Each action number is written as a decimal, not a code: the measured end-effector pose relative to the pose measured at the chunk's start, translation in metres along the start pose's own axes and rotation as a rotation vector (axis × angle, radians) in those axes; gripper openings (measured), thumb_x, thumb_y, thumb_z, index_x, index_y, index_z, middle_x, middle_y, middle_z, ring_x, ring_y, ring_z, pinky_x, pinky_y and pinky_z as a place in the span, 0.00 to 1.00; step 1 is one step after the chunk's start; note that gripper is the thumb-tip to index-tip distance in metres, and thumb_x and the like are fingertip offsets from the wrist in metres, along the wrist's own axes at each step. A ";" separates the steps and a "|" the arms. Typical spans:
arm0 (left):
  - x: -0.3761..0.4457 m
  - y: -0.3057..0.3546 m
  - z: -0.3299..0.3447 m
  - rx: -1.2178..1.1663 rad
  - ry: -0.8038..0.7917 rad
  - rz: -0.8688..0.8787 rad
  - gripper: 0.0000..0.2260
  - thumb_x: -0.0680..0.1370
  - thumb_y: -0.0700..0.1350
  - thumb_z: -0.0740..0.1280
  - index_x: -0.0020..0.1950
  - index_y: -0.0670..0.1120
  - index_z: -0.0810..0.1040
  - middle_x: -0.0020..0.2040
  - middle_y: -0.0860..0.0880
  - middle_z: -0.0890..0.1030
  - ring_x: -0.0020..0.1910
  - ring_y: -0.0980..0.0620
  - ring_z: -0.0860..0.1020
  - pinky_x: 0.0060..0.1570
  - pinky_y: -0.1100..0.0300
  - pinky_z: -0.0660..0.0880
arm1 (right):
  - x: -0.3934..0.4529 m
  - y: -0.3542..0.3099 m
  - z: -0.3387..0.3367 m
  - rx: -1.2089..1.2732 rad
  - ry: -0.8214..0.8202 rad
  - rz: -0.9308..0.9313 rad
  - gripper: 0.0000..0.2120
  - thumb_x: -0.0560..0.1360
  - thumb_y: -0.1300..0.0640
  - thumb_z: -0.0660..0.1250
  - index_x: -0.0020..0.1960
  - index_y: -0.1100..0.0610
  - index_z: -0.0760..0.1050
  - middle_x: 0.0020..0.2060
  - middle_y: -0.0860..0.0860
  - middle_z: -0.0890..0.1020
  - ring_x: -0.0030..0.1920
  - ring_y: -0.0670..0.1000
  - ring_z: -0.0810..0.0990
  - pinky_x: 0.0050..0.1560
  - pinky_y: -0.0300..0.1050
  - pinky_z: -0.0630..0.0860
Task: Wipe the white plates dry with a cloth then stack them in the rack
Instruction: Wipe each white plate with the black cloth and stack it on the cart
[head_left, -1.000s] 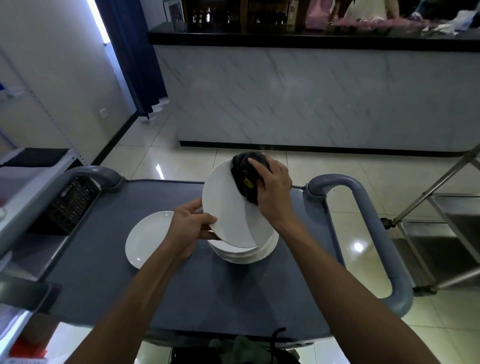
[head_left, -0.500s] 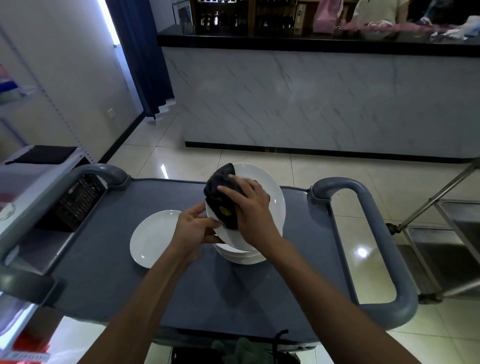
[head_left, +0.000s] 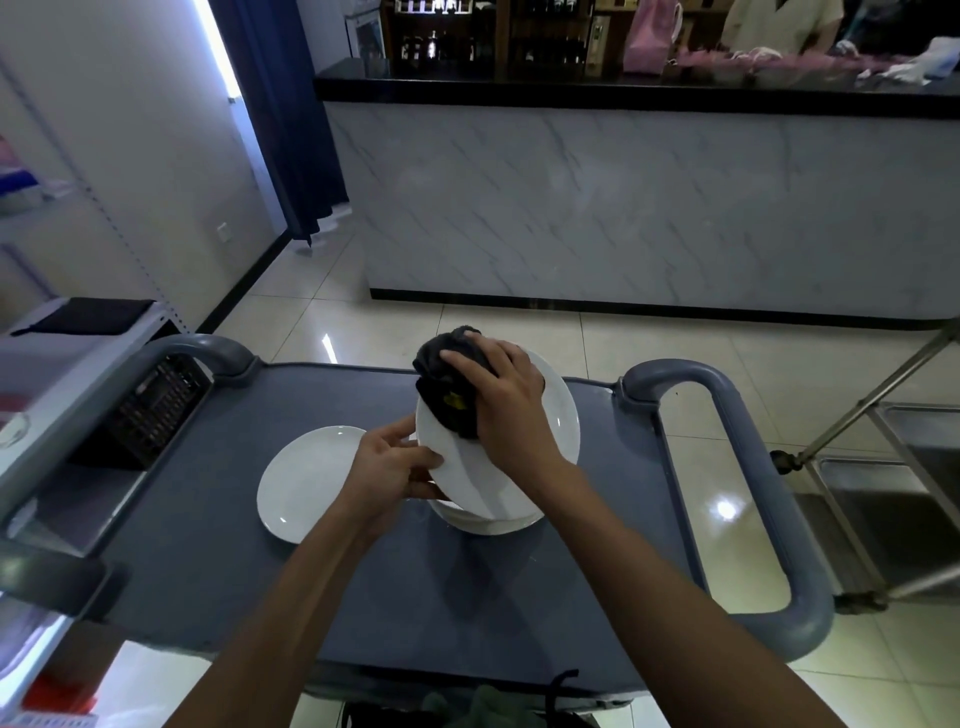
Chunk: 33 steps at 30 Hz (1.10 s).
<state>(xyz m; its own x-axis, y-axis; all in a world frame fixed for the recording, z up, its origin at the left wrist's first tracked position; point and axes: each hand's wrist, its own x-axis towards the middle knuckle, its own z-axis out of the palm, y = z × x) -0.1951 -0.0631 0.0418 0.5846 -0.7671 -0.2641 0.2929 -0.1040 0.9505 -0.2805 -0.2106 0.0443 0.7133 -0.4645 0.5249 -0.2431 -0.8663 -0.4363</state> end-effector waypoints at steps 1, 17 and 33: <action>0.000 -0.001 0.000 -0.015 0.007 0.003 0.23 0.74 0.25 0.63 0.63 0.44 0.81 0.53 0.36 0.84 0.49 0.33 0.83 0.47 0.35 0.81 | 0.003 0.002 -0.001 -0.006 0.012 0.013 0.25 0.76 0.65 0.67 0.71 0.49 0.74 0.73 0.53 0.70 0.71 0.60 0.67 0.67 0.62 0.65; 0.007 -0.007 0.004 -0.251 0.286 0.080 0.20 0.73 0.27 0.63 0.59 0.44 0.83 0.47 0.42 0.86 0.44 0.37 0.83 0.45 0.39 0.82 | -0.016 0.033 -0.015 -0.073 0.026 0.316 0.25 0.78 0.67 0.61 0.72 0.50 0.73 0.74 0.52 0.69 0.71 0.58 0.65 0.69 0.62 0.64; 0.012 0.000 0.008 -0.253 0.290 0.158 0.16 0.76 0.31 0.65 0.58 0.46 0.84 0.52 0.39 0.85 0.47 0.38 0.84 0.43 0.47 0.83 | -0.067 -0.023 0.012 0.150 -0.003 0.214 0.23 0.77 0.62 0.65 0.71 0.50 0.75 0.73 0.53 0.72 0.69 0.59 0.70 0.66 0.63 0.69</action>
<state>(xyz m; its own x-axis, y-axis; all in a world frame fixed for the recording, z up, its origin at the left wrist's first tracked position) -0.1941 -0.0773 0.0394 0.8159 -0.5469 -0.1874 0.3375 0.1874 0.9225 -0.3145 -0.1572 0.0108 0.6584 -0.6332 0.4068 -0.2884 -0.7115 -0.6408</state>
